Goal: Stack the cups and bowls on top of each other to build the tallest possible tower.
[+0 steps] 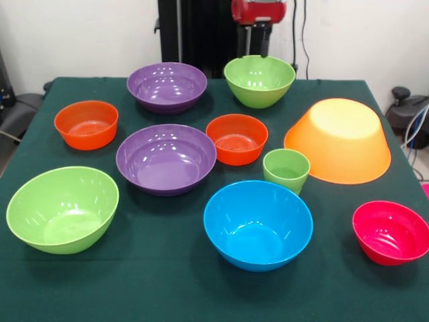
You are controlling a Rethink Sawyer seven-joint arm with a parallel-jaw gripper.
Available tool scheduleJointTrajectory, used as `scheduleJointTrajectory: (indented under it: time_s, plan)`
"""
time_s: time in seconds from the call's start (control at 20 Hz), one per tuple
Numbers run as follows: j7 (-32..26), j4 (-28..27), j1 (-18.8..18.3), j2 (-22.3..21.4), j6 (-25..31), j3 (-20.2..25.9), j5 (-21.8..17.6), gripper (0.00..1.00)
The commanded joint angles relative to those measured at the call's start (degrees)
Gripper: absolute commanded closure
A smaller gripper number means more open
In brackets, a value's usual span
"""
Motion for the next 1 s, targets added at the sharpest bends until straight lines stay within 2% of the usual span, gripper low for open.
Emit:
scheduleJointTrajectory:
  time_s: [0.05,0.25,0.45,0.7,0.85,1.0]
  plan:
    - [-2.6,-10.8,-1.4,12.3,-3.4,-1.1,-6.4,0.0]
    - [-1.9,-14.8,-1.3,18.2,-5.4,-3.2,-5.4,0.0]
    - [-1.8,-14.4,-2.0,19.1,-8.1,-5.7,-5.5,0.0]
    - [-0.9,-13.9,-4.6,18.4,-8.9,-5.4,-8.3,0.0]
    - [-0.7,-14.2,-4.1,19.1,-9.5,-5.4,-7.8,0.0]
    - [-0.6,-14.5,-2.9,21.5,-11.9,-6.3,-5.1,0.0]
